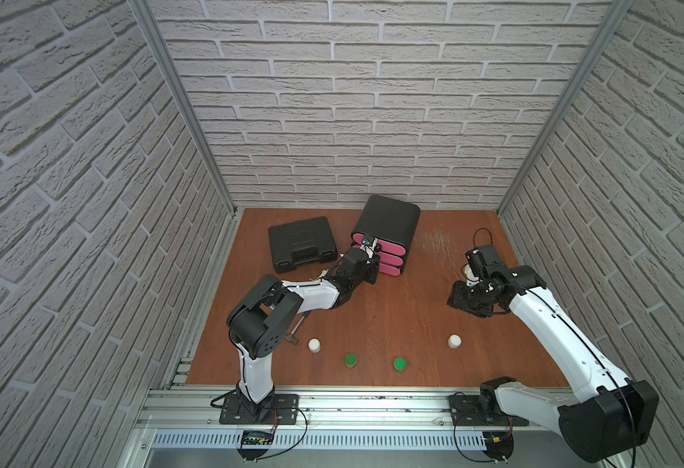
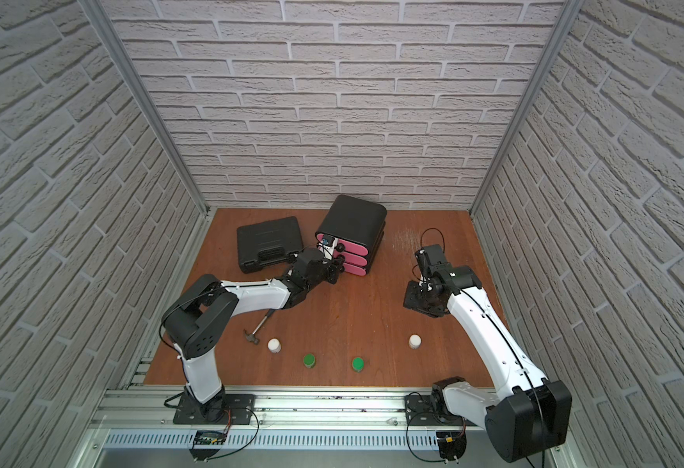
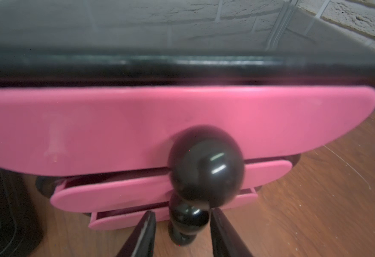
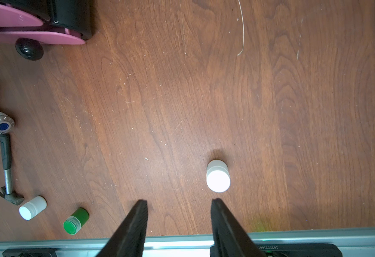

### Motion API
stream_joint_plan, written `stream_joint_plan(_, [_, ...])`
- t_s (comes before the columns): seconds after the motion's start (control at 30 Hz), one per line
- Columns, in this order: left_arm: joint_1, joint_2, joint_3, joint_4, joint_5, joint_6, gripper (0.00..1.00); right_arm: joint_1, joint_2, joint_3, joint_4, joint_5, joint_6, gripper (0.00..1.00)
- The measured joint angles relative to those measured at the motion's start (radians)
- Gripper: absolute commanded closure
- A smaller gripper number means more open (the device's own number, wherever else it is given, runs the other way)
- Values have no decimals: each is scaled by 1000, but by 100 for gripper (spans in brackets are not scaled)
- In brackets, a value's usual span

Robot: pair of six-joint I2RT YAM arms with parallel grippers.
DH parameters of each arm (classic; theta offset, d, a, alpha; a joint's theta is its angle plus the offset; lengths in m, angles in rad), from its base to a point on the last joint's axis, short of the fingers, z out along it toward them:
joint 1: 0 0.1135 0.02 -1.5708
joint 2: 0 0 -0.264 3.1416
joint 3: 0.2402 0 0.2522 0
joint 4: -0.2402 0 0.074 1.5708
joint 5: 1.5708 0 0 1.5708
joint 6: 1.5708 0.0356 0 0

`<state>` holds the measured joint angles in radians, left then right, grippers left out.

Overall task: Put the paint cans in the drawer according to color
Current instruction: Open the drawer in the storage box.

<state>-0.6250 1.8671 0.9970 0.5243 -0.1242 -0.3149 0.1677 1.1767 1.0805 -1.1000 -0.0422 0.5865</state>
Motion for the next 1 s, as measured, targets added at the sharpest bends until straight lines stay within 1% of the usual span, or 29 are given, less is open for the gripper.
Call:
stream_joint_plan(0.37, [-11,33,-6,99,-21,1,58,-8,-18,0,-4,8,-3,49])
stream_joint_plan(0.67, [-15,49,-6,105,-28,1,60,-11,-21,0,-7,16,-3,49])
stream_joint_plan(1.0, [-15,51,-6,105,-34,7,67,-12,-21,3,-13,19,-3,49])
